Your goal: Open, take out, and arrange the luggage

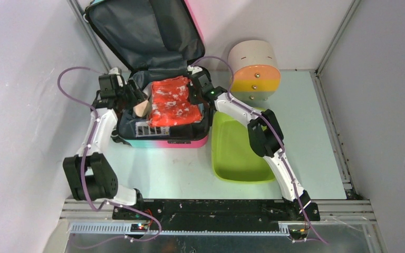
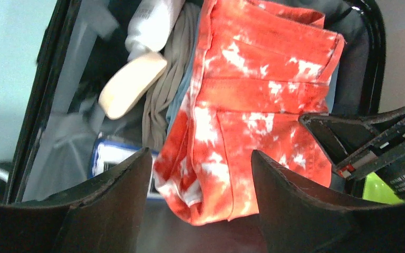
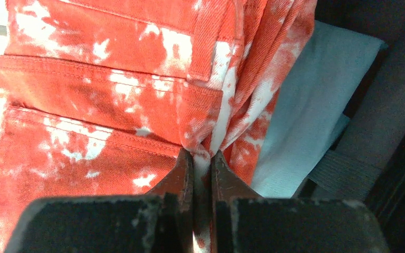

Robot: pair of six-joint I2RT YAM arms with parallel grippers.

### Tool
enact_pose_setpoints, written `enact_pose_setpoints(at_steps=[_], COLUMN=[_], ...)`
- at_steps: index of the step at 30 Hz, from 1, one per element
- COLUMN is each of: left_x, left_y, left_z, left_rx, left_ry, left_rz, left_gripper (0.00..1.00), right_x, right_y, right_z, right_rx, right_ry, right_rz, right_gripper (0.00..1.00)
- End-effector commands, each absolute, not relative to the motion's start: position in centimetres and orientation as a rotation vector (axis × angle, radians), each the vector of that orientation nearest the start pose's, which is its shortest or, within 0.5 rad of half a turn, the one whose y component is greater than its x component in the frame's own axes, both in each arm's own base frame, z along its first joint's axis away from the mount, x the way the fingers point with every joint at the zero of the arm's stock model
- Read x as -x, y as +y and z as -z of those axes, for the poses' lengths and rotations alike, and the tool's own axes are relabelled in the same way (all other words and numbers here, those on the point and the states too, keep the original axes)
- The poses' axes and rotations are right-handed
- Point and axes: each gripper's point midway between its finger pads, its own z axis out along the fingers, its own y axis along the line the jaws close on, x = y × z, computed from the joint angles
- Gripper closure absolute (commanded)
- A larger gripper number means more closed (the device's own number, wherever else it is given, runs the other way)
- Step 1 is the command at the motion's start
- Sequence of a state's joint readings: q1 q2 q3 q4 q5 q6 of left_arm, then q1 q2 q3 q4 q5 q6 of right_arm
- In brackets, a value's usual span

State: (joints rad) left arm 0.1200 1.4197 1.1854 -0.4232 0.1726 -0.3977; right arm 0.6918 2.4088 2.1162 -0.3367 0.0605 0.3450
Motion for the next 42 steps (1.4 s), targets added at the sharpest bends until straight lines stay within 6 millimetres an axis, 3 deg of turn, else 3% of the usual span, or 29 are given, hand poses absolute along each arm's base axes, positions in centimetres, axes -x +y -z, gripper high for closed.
enact_pose_setpoints(at_steps=[1,5,14,16,18,24,33,42], left_x=[-43.1,-45.5,-48.2,-48.7,-49.1,-49.8,-50.2,-50.3], left_y=[-0.7,-2.3,-3.8,-4.3,-4.7,-5.2,-6.1,-6.6], left_z=[-19.3,-17.7,-14.5,-14.1,-13.6,-12.2,-10.7,-10.6], left_rx=[0.345,0.296,0.278,0.266,0.255,0.235,0.204,0.177], left_ry=[2.218,2.253,2.270,2.272,2.278,2.310,2.334,2.341], left_rz=[0.413,0.534,0.541,0.551,0.558,0.548,0.557,0.543], left_gripper=[0.25,0.22,0.24,0.27,0.30,0.31,0.31,0.27], right_x=[-51.3,-51.1,-51.3,-51.4,-51.7,-52.0,-52.0,-51.7], right_y=[38.4,38.6,38.2,38.1,38.0,37.8,38.0,37.8], right_z=[-13.2,-12.9,-13.3,-13.7,-13.7,-12.4,-9.8,-8.4], right_rx=[0.353,0.354,0.323,0.304,0.289,0.284,0.268,0.217], right_ry=[2.160,2.160,2.154,2.148,2.145,2.173,2.223,2.285], right_rz=[-0.447,-0.462,-0.467,-0.468,-0.458,-0.422,-0.454,-0.434], right_gripper=[1.00,1.00,0.97,0.85,0.64,0.36,0.36,0.27])
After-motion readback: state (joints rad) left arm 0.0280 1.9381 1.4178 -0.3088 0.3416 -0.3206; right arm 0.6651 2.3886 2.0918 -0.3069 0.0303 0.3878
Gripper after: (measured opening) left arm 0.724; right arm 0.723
